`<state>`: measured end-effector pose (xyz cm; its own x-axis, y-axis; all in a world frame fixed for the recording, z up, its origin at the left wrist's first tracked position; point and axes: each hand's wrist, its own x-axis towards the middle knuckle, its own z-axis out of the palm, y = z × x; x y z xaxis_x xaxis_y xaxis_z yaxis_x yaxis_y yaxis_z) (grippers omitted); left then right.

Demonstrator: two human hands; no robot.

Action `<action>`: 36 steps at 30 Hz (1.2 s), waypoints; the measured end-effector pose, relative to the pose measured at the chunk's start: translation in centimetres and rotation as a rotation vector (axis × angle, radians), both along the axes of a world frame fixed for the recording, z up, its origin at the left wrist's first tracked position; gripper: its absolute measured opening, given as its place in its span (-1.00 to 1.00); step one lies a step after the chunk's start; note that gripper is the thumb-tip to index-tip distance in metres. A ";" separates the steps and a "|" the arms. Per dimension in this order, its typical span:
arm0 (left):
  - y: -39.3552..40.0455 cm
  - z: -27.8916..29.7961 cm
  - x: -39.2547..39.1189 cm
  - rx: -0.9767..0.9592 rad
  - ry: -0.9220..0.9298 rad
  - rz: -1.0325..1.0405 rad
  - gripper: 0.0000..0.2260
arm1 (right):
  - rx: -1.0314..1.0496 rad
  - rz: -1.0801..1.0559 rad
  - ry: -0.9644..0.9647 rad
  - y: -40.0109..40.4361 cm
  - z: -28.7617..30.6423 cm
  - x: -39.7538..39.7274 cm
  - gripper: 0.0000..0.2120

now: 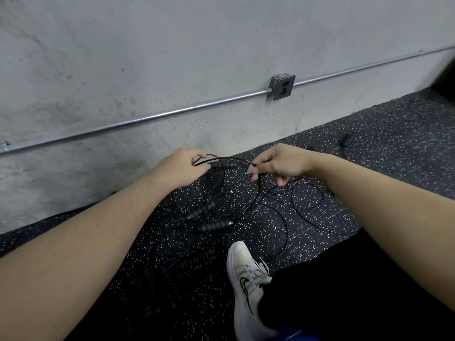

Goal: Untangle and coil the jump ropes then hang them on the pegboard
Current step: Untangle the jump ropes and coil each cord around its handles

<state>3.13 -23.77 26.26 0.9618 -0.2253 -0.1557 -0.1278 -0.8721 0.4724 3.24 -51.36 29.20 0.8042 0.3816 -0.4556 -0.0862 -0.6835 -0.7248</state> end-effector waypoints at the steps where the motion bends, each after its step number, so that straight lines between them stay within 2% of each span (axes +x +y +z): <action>1: -0.6 0.0 -0.1 -0.018 -0.042 -0.050 -0.67 | -0.014 0.025 -0.014 0.4 0.1 -0.1 -0.86; 3: -2.0 0.4 -0.5 -0.036 -0.126 -0.150 -0.61 | -0.034 0.063 -0.049 1.3 0.2 -0.2 -0.87; 5: -3.2 0.6 -0.7 0.059 -0.192 -0.276 -0.68 | -0.034 0.071 -0.073 1.9 0.3 -0.3 -0.87; 6: -3.5 0.6 -0.7 0.100 -0.192 -0.312 -0.70 | -0.030 0.065 -0.064 2.0 0.4 -0.3 -0.87; 8: -3.6 0.5 -0.8 0.062 -0.176 -0.333 -0.70 | -0.017 0.038 -0.004 1.8 0.3 -0.5 -0.87; 14: -3.6 1.9 -1.0 -0.355 -0.174 -0.147 -0.76 | -0.064 0.015 0.084 0.5 0.1 -0.4 -0.90; 16: -3.5 2.1 -1.0 -0.450 -0.183 -0.044 -0.75 | -0.064 0.005 0.039 0.6 -0.1 -0.1 -0.86; 19: -3.3 2.1 -0.9 -0.516 -0.162 0.085 -0.72 | -0.081 -0.046 -0.159 0.6 -0.2 0.2 -0.86; 21: -2.8 2.0 -0.6 -0.482 -0.133 0.099 -0.72 | -0.083 -0.082 -0.288 0.5 -0.3 0.3 -0.84; 24: -1.6 2.1 0.0 -0.376 -0.146 0.092 -0.70 | 0.067 -0.122 -0.363 0.2 -0.1 0.4 -0.73; 28: 0.0 2.8 0.7 -0.180 -0.204 0.083 -0.71 | 0.100 -0.094 -0.488 0.8 0.8 0.7 -0.84; 32: 0.9 3.1 0.9 -0.003 -0.226 0.068 -0.68 | 0.034 -0.051 -0.493 1.4 1.3 0.5 -0.82; 36: 1.0 3.8 0.5 -0.054 -0.284 0.087 -0.70 | -0.039 0.031 -0.412 1.3 1.5 0.4 -0.83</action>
